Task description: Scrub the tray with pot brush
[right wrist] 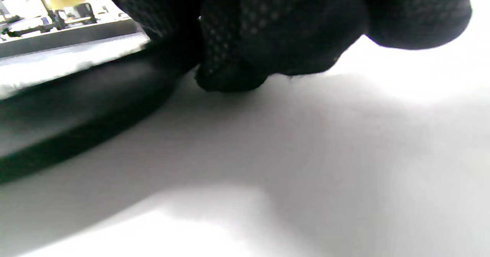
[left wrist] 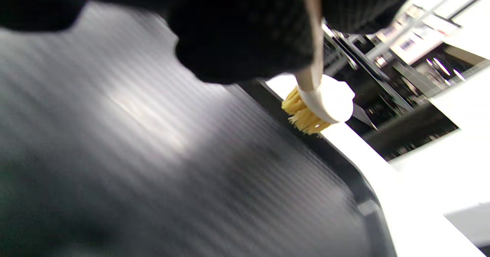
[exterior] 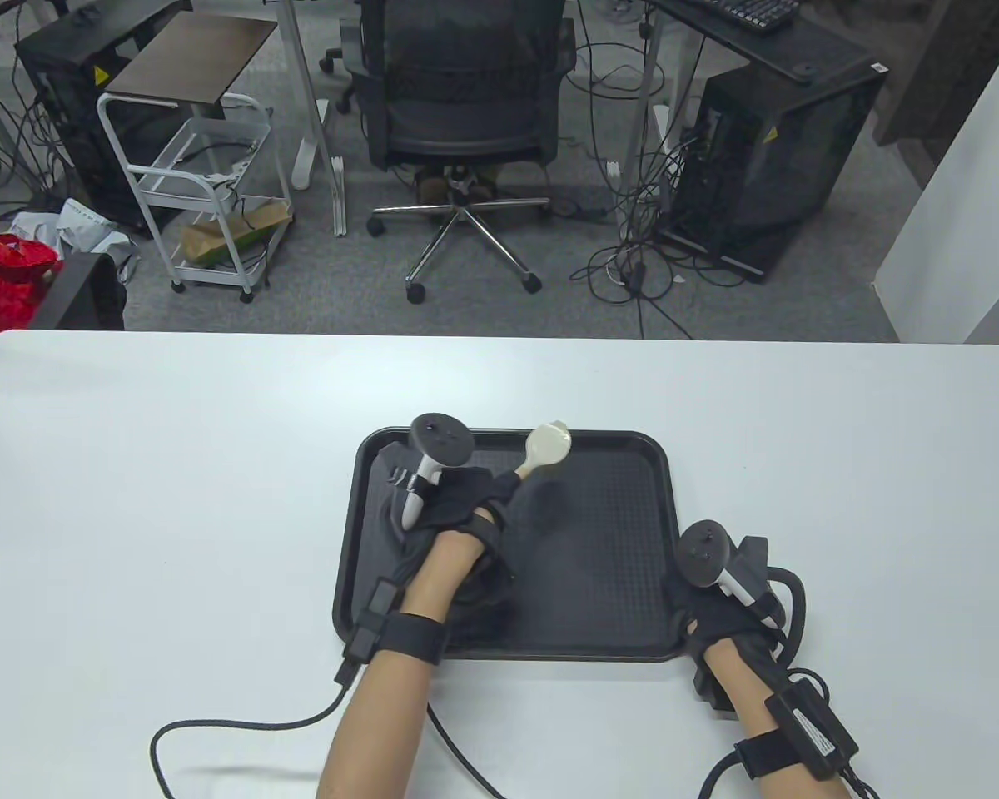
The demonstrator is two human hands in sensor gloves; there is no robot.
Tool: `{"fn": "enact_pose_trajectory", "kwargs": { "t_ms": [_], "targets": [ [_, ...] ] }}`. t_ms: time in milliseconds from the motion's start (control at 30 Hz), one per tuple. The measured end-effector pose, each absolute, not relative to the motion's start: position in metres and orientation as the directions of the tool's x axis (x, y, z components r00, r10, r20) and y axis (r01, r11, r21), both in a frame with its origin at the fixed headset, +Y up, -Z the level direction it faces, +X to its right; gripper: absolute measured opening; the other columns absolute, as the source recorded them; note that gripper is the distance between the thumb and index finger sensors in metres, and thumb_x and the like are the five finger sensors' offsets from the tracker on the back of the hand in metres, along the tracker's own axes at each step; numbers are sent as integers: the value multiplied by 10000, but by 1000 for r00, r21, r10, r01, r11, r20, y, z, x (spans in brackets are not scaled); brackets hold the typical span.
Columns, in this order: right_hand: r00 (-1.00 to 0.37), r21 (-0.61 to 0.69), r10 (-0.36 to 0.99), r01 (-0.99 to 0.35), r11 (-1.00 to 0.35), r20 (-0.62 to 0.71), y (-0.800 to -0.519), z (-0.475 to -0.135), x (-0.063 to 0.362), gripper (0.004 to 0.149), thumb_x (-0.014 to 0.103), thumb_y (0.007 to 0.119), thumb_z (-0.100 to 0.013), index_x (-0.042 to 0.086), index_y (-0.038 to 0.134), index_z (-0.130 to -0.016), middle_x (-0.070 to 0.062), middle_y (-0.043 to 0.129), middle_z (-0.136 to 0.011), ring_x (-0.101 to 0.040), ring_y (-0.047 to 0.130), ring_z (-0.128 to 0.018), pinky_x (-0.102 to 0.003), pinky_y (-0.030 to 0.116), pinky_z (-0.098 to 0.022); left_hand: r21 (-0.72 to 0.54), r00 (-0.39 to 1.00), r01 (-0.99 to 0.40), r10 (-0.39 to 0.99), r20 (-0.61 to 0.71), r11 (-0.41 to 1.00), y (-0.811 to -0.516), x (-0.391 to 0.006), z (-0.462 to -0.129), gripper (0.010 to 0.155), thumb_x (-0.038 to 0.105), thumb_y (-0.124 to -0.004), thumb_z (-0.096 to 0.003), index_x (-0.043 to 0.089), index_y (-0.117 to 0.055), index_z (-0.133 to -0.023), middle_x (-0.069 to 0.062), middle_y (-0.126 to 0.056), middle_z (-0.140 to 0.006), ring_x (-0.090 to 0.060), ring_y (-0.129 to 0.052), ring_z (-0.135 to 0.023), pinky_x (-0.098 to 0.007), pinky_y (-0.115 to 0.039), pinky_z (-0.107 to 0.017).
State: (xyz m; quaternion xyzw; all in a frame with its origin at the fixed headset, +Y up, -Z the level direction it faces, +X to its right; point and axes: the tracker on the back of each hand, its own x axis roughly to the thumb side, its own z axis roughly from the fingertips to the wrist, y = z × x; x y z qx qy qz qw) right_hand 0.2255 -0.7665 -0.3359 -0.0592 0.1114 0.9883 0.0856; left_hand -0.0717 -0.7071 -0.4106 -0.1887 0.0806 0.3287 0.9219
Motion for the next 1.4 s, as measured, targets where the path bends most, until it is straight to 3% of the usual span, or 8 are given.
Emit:
{"fn": "enact_pose_trajectory", "kwargs": {
  "t_ms": [67, 267, 633, 900, 1400],
  "targets": [
    [-978, 210, 157, -183, -960, -137, -767, -336, 225, 599, 370, 785, -478, 64, 607, -961, -53, 975, -454, -247, 950, -236, -473, 818, -312, -347, 781, -622, 588, -210, 702, -713, -49, -413, 614, 569, -778, -409, 63, -868, -745, -38, -1051, -348, -125, -981, 78, -412, -931, -182],
    [-978, 212, 154, -181, -960, -137, -767, -336, 225, 600, 370, 784, -479, 64, 605, -963, -53, 974, -456, -248, 950, -236, -474, 818, -312, -381, 789, -611, 571, -225, 694, -727, -12, -416, 616, 568, -775, -410, 60, -866, -745, -38, -1052, -348, -124, -984, 77, -413, -931, -181],
    [-981, 205, 133, -160, -966, -140, -766, -335, 223, 600, 369, 785, -477, 62, 608, -961, -54, 976, -451, -251, 949, -233, -475, 817, -309, -403, 831, -555, 510, -224, 728, -732, 3, -414, 618, 569, -780, -407, 64, -864, -753, -44, -1054, -359, -132, -984, 70, -421, -927, -188],
    [-981, 202, 132, -159, -966, -140, -766, -335, 223, 599, 370, 784, -478, 62, 609, -961, -53, 976, -449, -249, 949, -232, -474, 818, -309, -418, 848, -530, 459, -266, 738, -722, -21, -411, 619, 567, -781, -409, 63, -862, -758, -49, -1053, -363, -139, -979, 69, -428, -923, -191],
    [-981, 203, 133, -160, -966, -140, -766, -335, 223, 599, 370, 783, -478, 61, 608, -961, -52, 976, -448, -250, 949, -230, -474, 818, -309, -385, 829, -547, 417, -373, 743, -717, -111, -399, 623, 572, -775, -410, 63, -862, -758, -47, -1051, -359, -141, -971, 75, -432, -920, -189]
  ]
}}
